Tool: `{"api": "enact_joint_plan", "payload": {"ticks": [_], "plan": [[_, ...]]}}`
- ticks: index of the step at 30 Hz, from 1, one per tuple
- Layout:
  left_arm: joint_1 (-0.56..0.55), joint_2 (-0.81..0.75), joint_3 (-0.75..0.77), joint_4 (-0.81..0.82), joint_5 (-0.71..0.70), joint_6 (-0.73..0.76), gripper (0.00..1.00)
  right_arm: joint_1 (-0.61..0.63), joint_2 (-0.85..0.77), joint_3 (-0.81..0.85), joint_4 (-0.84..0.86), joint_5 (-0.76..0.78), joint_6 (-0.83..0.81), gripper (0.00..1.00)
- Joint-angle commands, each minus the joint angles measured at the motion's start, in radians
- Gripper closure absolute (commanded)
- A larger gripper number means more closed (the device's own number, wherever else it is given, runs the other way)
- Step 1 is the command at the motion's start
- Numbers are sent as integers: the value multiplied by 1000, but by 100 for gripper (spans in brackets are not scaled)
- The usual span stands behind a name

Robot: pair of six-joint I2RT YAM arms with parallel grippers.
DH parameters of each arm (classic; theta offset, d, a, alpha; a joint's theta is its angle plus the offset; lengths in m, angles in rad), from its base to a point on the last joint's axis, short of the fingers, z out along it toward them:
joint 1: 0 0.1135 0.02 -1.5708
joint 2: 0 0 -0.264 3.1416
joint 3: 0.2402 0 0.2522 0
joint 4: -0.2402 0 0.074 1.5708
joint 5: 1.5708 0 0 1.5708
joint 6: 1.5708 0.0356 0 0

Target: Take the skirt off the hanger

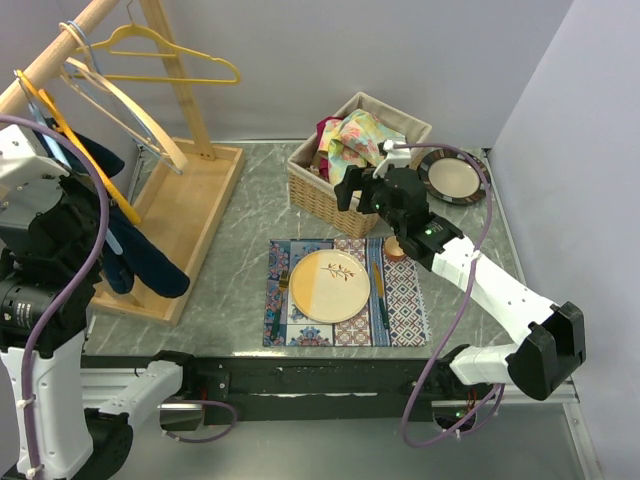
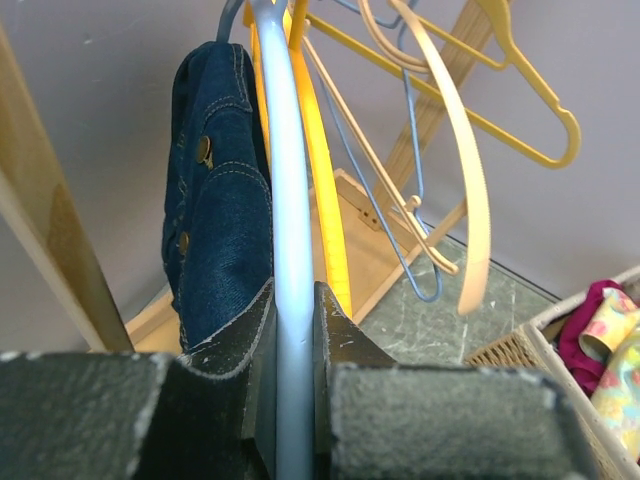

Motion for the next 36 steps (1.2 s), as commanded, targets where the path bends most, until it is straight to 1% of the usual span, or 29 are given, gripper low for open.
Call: {"api": "enact_joint_plan", "payload": {"ticks": [1, 5, 9, 13, 16, 20, 23, 25, 29, 32, 36], "plan": [[-2, -32, 50, 170, 46, 46, 99, 10, -13, 11, 34, 0, -4, 0], [-2, -46, 72, 156, 107, 31, 99, 13, -16, 28, 29, -9, -15, 0], [-2, -75, 78, 175, 152, 23, 99, 22, -2, 77, -24, -44, -21, 0], [-2, -136, -3, 262, 186, 52, 99, 44, -16, 56, -1, -15, -42, 0], [-2, -161, -13, 276, 213, 67, 99, 47, -19, 68, -20, -20, -45, 0], [-2, -176, 6, 235, 190, 64, 99, 58, -21, 97, -40, -44, -39, 0], [-2, -181, 33, 167, 167, 35, 99, 70, -25, 103, -38, -64, -29, 0], [-2, -187, 49, 137, 178, 5, 99, 82, -21, 117, -52, -72, -22, 0], [-2, -215, 55, 103, 276, -29, 99, 98, -10, 144, -76, -90, -15, 0], [-2, -227, 84, 67, 320, -55, 99, 105, -8, 169, -90, -107, -2, 0], [-2, -264, 78, 84, 388, -54, 99, 130, -5, 201, -124, -104, -13, 0]]}}
